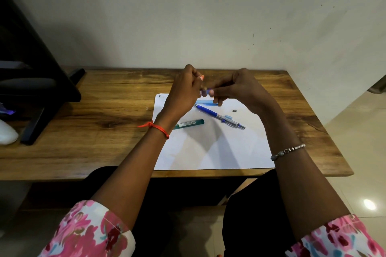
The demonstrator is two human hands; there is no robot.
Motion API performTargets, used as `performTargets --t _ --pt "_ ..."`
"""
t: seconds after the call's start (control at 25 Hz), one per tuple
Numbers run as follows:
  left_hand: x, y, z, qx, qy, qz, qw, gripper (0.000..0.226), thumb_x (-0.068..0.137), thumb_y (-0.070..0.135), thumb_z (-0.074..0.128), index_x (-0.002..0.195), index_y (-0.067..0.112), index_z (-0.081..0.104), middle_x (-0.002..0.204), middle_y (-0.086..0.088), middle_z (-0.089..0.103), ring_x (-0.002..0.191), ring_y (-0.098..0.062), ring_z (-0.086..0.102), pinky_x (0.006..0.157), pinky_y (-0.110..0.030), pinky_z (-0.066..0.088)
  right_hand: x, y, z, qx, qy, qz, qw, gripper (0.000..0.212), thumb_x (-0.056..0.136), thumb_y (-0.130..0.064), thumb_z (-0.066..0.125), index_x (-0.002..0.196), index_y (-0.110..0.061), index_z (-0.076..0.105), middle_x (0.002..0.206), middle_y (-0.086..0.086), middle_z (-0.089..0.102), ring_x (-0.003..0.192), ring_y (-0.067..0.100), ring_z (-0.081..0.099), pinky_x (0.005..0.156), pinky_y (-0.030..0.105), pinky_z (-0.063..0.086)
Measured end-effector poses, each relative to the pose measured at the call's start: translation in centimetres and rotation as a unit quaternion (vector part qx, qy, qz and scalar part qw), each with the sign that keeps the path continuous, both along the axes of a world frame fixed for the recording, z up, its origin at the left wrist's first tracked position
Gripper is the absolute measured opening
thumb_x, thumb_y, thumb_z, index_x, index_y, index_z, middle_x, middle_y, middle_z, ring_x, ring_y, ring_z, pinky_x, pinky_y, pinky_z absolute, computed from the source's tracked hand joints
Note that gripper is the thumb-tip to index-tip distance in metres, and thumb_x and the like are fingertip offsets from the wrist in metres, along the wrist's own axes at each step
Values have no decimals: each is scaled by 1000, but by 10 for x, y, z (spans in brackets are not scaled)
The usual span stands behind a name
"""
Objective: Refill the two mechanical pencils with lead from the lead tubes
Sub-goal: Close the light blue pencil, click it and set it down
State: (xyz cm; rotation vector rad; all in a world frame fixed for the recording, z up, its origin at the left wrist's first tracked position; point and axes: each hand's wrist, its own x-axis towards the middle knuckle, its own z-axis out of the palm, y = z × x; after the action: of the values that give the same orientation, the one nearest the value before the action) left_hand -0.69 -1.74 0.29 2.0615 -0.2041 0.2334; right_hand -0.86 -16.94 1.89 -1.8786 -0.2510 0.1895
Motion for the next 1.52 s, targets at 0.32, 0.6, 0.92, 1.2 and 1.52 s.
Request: performTargets --t 0.32,0.6,0.92,1.2,1.52 --pt "0 22 11 -83 136 2 987 20 94 17 46 75 20 53 73 3 64 67 -13 62 67 -24 49 -4 6 -11 -235 165 141 948 16 72 8 70 88 6 71 68 12 72 54 20 69 58 20 57" --pt "2 24 6 -62 142 20 988 15 89 15 53 76 12 61 76 -1 65 67 -9 60 56 -16 48 1 -8 -9 -255 69 4 964 13 77 -3 70 87 6 72 61 8 64 35 3 54 35 13 37" --pt "5 31 8 -166 146 101 970 13 74 17 61 68 5 61 78 -14 68 63 -5 66 71 -23 47 17 -9 -29 -286 -81 -170 940 22 81 5 58 97 -1 71 101 18 68 79 20 57 56 15 38" --pt "0 32 18 -323 197 86 922 19 83 7 52 64 10 54 77 -8 66 72 -16 69 82 -29 53 18 11 -49 -377 -85 -60 920 34 83 7 56 113 -6 64 120 15 58 104 27 56 86 30 45" --pt "3 35 14 -355 220 80 905 17 81 7 53 64 9 54 81 -9 68 73 -17 71 78 -28 55 17 12 -48 -387 -80 -68 916 25 83 7 57 102 -2 68 113 18 59 96 29 58 75 26 45"
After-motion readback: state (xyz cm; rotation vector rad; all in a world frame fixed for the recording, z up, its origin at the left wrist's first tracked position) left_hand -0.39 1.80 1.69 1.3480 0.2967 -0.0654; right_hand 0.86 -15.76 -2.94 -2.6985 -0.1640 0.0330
